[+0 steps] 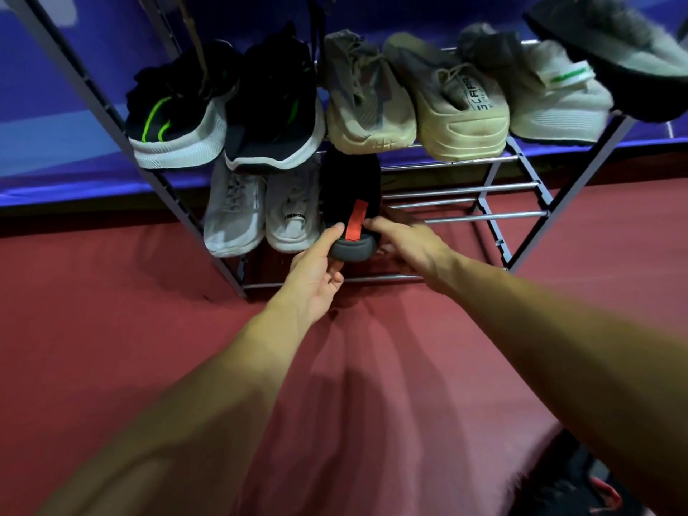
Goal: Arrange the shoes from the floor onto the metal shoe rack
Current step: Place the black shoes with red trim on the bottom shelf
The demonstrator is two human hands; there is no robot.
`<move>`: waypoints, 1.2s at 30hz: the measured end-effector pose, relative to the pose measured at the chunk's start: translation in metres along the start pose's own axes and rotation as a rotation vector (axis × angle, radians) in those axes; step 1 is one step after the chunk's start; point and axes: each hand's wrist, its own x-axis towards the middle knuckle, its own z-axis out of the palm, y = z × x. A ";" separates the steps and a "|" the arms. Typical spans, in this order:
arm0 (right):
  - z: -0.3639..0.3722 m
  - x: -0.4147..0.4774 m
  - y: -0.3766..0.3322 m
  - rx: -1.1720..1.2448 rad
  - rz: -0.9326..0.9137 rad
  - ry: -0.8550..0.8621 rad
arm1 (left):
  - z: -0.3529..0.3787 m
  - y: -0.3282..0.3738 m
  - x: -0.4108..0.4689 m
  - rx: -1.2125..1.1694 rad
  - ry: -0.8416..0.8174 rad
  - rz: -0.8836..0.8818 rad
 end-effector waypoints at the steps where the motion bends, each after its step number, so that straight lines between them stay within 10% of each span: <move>1: -0.001 0.000 -0.002 0.007 0.010 -0.001 | 0.002 0.000 0.000 -0.002 0.007 -0.002; 17: -0.009 -0.024 -0.004 0.063 -0.060 0.002 | -0.003 -0.005 -0.013 0.188 -0.025 0.044; 36: -0.172 -0.126 0.127 -0.394 0.362 0.019 | 0.059 -0.145 -0.075 1.182 -0.449 0.047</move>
